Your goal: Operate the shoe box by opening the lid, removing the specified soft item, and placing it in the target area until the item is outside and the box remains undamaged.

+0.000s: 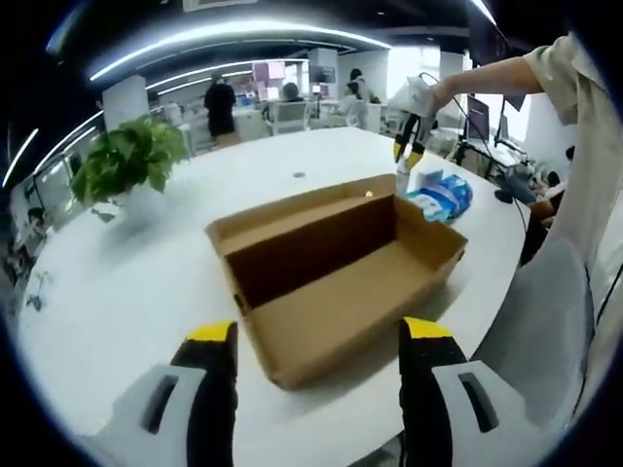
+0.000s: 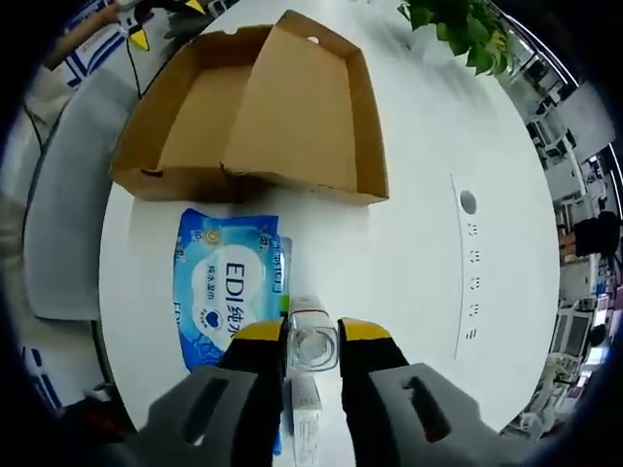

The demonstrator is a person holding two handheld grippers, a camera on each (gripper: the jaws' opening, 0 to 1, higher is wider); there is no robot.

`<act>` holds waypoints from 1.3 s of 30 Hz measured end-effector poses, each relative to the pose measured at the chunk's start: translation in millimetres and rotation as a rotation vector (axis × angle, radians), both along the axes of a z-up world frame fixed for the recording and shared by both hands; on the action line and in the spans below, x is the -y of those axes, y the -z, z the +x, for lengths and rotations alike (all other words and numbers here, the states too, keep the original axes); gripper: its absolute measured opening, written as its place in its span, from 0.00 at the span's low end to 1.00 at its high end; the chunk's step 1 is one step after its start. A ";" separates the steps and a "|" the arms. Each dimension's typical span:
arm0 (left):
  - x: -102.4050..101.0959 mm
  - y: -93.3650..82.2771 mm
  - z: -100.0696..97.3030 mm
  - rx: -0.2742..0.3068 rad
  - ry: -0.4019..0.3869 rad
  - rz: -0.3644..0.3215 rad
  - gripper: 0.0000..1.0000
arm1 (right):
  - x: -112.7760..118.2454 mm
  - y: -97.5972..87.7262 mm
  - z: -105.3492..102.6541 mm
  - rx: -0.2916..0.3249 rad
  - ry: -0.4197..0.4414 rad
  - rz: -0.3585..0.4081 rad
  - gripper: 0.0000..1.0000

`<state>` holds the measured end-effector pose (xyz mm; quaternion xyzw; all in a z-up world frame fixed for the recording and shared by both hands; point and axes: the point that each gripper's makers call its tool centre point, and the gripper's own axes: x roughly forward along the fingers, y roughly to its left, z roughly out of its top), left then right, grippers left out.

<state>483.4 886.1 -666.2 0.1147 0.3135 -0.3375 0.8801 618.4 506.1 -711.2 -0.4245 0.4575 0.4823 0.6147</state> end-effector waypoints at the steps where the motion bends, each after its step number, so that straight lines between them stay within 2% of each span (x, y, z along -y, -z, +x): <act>1: -0.7 0.7 0.3 -0.002 -0.004 0.001 0.66 | 0.1 -0.3 0.7 0.004 -0.002 0.000 0.19; 4: -4.3 2.9 1.9 -0.012 -0.029 0.002 0.63 | 0.6 -1.6 3.4 0.020 0.003 -0.001 0.23; 11: -11.9 6.4 4.7 -0.008 -0.068 0.019 0.59 | 1.1 -4.4 5.1 0.031 0.023 0.000 0.24; 20: -25.5 11.6 11.8 -0.017 -0.149 0.032 0.48 | -8.9 -25.4 12.0 0.080 0.110 0.073 0.31; 29: -35.7 23.5 17.1 -0.049 -0.220 0.056 0.34 | -33.8 -38.0 22.4 0.102 0.275 0.171 0.34; 34: -38.9 35.6 16.3 -0.087 -0.252 0.072 0.27 | -49.7 -35.8 29.0 0.097 0.380 0.220 0.34; 39: -42.0 44.8 17.4 -0.106 -0.310 0.060 0.15 | -60.0 -29.3 35.4 0.084 0.507 0.263 0.33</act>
